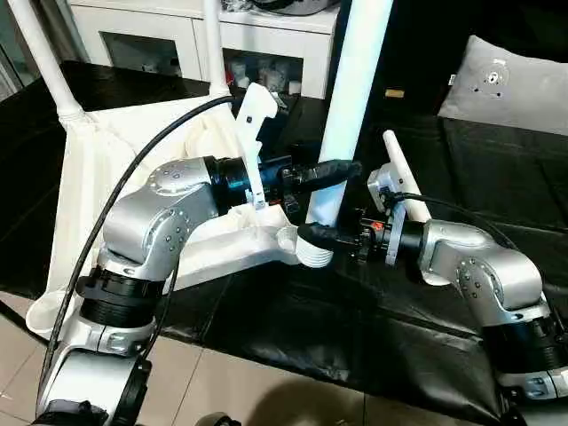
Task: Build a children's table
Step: Pick table leg
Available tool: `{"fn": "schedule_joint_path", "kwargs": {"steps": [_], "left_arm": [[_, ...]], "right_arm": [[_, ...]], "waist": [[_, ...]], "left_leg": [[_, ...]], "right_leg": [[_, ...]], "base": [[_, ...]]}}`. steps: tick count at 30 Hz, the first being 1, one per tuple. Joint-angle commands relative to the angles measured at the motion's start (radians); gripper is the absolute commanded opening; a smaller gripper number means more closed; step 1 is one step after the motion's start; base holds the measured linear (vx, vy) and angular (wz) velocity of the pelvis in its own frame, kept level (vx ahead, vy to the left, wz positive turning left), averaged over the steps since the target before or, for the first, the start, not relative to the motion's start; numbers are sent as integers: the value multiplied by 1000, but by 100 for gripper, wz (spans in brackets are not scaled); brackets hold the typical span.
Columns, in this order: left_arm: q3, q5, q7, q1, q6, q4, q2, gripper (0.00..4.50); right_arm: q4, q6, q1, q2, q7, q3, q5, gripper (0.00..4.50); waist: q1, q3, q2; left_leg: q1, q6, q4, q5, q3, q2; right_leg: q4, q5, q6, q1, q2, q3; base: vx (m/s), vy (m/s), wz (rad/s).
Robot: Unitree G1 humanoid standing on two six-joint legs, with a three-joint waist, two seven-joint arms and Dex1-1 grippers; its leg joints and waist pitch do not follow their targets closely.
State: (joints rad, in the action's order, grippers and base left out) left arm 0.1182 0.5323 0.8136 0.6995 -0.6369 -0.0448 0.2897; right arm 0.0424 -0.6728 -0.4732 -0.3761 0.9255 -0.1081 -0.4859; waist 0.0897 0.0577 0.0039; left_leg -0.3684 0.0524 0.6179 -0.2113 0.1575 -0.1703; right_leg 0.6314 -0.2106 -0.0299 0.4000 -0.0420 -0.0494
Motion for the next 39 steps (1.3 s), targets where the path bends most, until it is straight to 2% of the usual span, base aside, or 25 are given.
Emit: {"fn": "schedule_joint_path", "kwargs": {"steps": [1,5,7,12,27,28,29,32,39], "left_arm": [[11,5,23,17,10,-21,-6,183],[13,4,26,15,11,-21,-6,183],[12,3,27,15,12,-19,-5,183],[14,0,32,15,14,-18,-1,183],[15,-4,45,15,15,-19,-4,183],[15,-4,46,15,14,-20,-4,183],[15,-3,46,15,14,-20,-4,183],[13,-4,47,18,16,-17,-7,183],[16,7,46,18,2,-29,-15,182]], "right_arm": [[6,-4,-20,-4,-7,8,-4,230],[2,8,-21,-4,8,9,-8,224],[4,6,-23,0,8,14,-12,276],[9,9,-30,4,-4,23,-10,319],[-12,-11,-24,-4,28,26,-40,322],[-12,-12,-24,-5,27,25,-42,295],[-12,-13,-24,-6,27,24,-42,295],[-8,-11,-19,-12,34,11,-35,257],[-2,-10,-20,-9,34,7,-31,210]], "waist": [[2,-72,-10],[3,-72,-9],[2,-73,-9],[2,-73,-10],[3,-74,-9],[3,-74,-9],[4,-74,-9],[3,-75,-8],[4,-75,-7]], "left_leg": [[2,-39,-62,6,-10,-50],[3,-40,-62,6,-10,-50],[2,-41,-62,10,-10,-50],[2,-41,-62,10,-10,-49],[2,-44,-61,12,-10,-49],[2,-43,-61,11,-10,-49],[2,-43,-61,12,-10,-49],[2,-45,-60,14,-10,-49],[2,-45,-60,13,-10,-50]], "right_leg": [[-60,10,-218,-71,-94,54],[-60,6,-217,-71,-94,54],[-59,11,-218,-71,-94,53],[-58,16,-221,-71,-93,53],[-58,18,-222,-72,-93,53],[-59,15,-221,-72,-94,53],[-58,15,-221,-73,-94,53],[-58,24,-222,-73,-93,53],[-57,25,-225,-73,-94,52]], "base": [[0,0,0],[0,0,0],[0,0,0],[0,0,0],[0,0,0],[0,0,0],[0,0,0],[0,0,0],[0,0,0]]}}
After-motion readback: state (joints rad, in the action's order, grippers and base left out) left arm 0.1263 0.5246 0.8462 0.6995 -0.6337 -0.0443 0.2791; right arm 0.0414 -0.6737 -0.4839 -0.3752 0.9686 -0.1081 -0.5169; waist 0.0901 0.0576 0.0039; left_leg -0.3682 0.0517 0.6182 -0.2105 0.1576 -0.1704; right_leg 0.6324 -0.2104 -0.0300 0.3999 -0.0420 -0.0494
